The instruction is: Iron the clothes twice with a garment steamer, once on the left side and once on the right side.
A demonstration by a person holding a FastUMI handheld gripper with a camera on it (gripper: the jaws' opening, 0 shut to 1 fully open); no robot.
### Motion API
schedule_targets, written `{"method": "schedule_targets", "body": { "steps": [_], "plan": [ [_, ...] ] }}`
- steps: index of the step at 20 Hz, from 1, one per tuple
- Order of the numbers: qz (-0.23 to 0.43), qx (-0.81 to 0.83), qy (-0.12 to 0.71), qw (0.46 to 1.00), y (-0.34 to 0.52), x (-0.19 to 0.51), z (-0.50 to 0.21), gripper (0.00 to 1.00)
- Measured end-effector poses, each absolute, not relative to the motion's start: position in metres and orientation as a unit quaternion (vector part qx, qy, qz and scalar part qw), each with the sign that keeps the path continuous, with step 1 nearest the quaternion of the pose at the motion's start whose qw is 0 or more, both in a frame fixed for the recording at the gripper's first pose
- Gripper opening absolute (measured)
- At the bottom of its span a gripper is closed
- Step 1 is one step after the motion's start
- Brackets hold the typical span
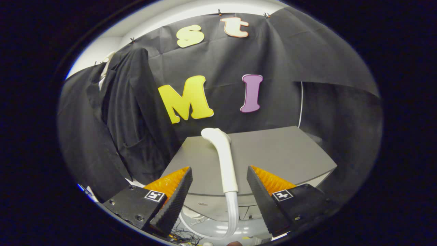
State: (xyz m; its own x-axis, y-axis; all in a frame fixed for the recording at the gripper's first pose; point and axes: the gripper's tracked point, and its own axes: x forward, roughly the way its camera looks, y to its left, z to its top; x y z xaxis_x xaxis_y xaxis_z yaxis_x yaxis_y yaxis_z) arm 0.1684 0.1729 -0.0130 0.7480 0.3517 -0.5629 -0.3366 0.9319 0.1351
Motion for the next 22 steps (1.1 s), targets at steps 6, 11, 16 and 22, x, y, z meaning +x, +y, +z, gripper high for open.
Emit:
{"method": "schedule_targets", "body": {
  "steps": [6,11,16,22],
  "plan": [
    [0.179,-0.015,0.398,0.900,0.186,0.207,-0.047,0.97],
    [0.164,-0.035,0.457,0.873,0.186,0.228,-0.073,0.95],
    [0.155,-0.073,0.493,0.853,0.185,0.241,-0.093,0.93],
    [0.138,-0.086,0.535,0.829,0.180,0.254,-0.110,0.78]
  ]
}}
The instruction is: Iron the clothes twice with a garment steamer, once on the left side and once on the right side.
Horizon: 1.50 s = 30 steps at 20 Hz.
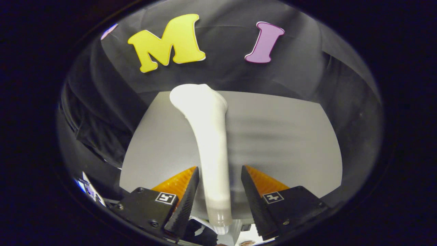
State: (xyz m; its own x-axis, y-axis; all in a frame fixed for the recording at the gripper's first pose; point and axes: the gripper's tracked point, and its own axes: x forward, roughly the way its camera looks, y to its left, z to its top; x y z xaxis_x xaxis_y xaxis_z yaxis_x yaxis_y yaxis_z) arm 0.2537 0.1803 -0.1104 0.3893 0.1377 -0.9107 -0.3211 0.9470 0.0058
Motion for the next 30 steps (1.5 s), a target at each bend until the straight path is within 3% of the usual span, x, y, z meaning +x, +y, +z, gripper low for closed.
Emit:
{"method": "schedule_targets", "body": {
  "steps": [6,10,15,22,30],
  "plan": [
    [0.142,-0.103,0.553,0.815,0.180,0.247,-0.123,0.64],
    [0.127,-0.089,0.542,0.826,0.179,0.253,-0.123,0.43],
    [0.118,-0.061,0.524,0.841,0.175,0.247,-0.120,0.35],
    [0.137,-0.019,0.511,0.848,0.162,0.209,-0.104,0.34],
    [0.203,-0.008,0.464,0.862,0.155,0.149,-0.058,0.34]
  ]
}}
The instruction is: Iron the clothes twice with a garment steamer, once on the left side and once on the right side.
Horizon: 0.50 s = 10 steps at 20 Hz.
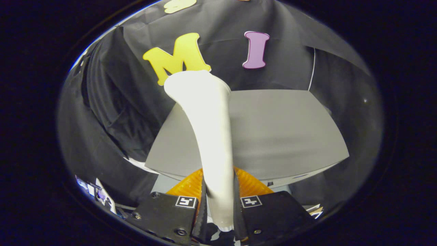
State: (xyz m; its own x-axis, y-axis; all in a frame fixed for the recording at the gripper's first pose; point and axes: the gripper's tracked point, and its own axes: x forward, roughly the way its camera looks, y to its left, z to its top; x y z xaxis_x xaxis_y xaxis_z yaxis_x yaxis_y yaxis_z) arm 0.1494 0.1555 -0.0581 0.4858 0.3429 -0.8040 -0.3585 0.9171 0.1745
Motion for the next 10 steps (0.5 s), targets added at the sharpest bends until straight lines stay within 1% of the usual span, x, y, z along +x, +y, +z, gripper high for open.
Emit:
{"method": "schedule_targets", "body": {
  "steps": [10],
  "plan": [
    [0.272,-0.003,0.401,0.875,0.157,0.085,-0.014,0.34]
  ]
}}
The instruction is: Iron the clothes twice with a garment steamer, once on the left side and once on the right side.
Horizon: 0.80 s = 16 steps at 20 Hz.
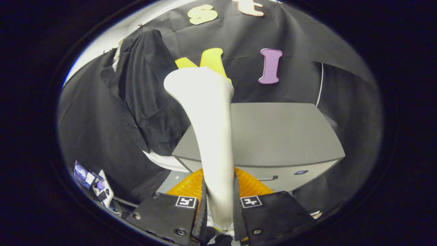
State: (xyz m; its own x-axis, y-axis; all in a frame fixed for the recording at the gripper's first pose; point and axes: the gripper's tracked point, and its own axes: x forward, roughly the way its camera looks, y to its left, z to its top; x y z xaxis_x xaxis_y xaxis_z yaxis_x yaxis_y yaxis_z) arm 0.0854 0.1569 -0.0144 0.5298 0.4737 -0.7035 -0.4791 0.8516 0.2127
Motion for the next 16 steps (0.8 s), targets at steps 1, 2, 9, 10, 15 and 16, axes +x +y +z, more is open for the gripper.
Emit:
{"method": "schedule_targets", "body": {
  "steps": [1,2,9,10,15,16],
  "plan": [
    [0.276,0.001,0.395,0.876,0.158,0.081,-0.011,0.34],
    [0.277,0.005,0.388,0.879,0.159,0.077,-0.009,0.34],
    [0.272,-0.006,0.370,0.888,0.161,0.057,0.001,0.34],
    [0.268,-0.008,0.365,0.892,0.164,0.057,0.006,0.34],
    [0.241,-0.006,0.334,0.911,0.190,0.048,0.024,0.34],
    [0.234,-0.003,0.330,0.914,0.198,0.045,0.027,0.34]
  ]
}}
